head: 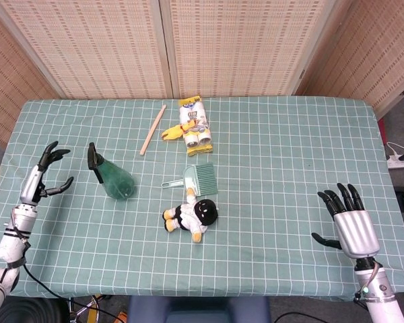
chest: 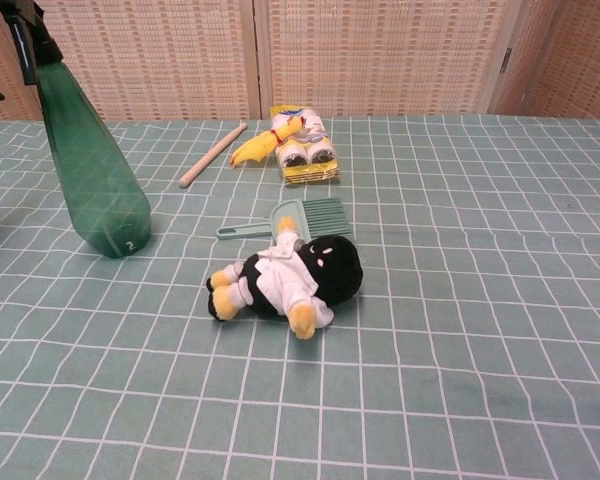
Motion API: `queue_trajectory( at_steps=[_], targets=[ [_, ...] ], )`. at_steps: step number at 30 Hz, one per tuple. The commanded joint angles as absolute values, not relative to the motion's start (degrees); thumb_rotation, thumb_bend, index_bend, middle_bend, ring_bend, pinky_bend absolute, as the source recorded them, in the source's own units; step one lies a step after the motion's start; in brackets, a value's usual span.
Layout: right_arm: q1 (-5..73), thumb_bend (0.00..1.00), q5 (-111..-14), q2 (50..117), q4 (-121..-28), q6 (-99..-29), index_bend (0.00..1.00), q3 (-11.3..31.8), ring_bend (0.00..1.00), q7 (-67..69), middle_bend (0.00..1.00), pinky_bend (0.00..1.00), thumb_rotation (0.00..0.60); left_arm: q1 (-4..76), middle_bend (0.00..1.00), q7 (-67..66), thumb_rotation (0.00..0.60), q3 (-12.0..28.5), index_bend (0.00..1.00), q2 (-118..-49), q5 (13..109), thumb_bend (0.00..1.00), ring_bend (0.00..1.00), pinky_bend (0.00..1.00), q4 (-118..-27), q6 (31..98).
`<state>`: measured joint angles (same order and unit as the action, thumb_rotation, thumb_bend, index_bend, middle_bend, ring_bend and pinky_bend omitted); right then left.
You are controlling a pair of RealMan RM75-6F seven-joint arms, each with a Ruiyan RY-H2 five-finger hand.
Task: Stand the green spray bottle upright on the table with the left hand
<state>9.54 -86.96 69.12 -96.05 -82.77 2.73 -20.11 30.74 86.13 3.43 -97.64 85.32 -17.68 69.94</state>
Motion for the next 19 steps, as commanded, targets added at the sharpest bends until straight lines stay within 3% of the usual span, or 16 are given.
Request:
queue_trajectory(
  at_steps=[1,5,8,10,12,14,19],
  targets=[
    [9.9,0.00,-89.7,69.7,-94.0,-83.6,0.20,2.3,0.00,-16.1,0.18,0.05,0.600,31.8,0.11,72.7,0.600,-0.5,0.16,-90.4,87.9,0.40,0.05,0.14,-20.6,60.6],
    [10.4,0.00,-91.5,69.9,-92.3,-83.5,0.21,2.0,0.00,-13.7,0.18,0.05,0.600,34.2,0.08,48.2,0.600,-4.4,0.14,-78.0,90.9,0.42,0.01,0.08,-33.4,53.5],
    [10.9,0.00,-93.3,69.8,-91.3,-83.4,0.21,1.5,0.00,-11.1,0.18,0.05,0.600,34.7,0.01,25.7,0.600,-2.6,0.02,-65.3,85.4,0.42,0.00,0.07,-56.6,47.8],
    [11.2,0.00,-94.2,69.6,-90.8,-83.4,0.21,1.3,0.00,-9.1,0.18,0.05,0.600,33.4,0.00,10.2,0.600,-0.1,0.00,-57.8,76.6,0.42,0.00,0.06,-73.4,46.8],
    [11.3,0.00,-94.7,69.6,-90.3,-83.5,0.21,1.2,0.00,-7.5,0.18,0.05,0.600,32.0,0.00,-2.7,0.600,1.4,0.00,-53.3,67.7,0.40,0.00,0.06,-86.2,49.8],
    [11.3,0.00,-94.8,69.5,-90.0,-83.5,0.21,1.1,0.00,-6.7,0.18,0.05,0.600,31.0,0.00,-11.8,0.600,1.9,0.00,-51.9,62.3,0.36,0.00,0.06,-93.5,54.5],
    [11.2,0.00,-94.2,69.0,-89.7,-83.3,0.20,1.1,0.00,-4.6,0.18,0.04,0.600,29.3,0.00,-22.4,0.600,3.5,0.00,-54.8,56.2,0.30,0.00,0.05,-101.6,64.6]
  ],
)
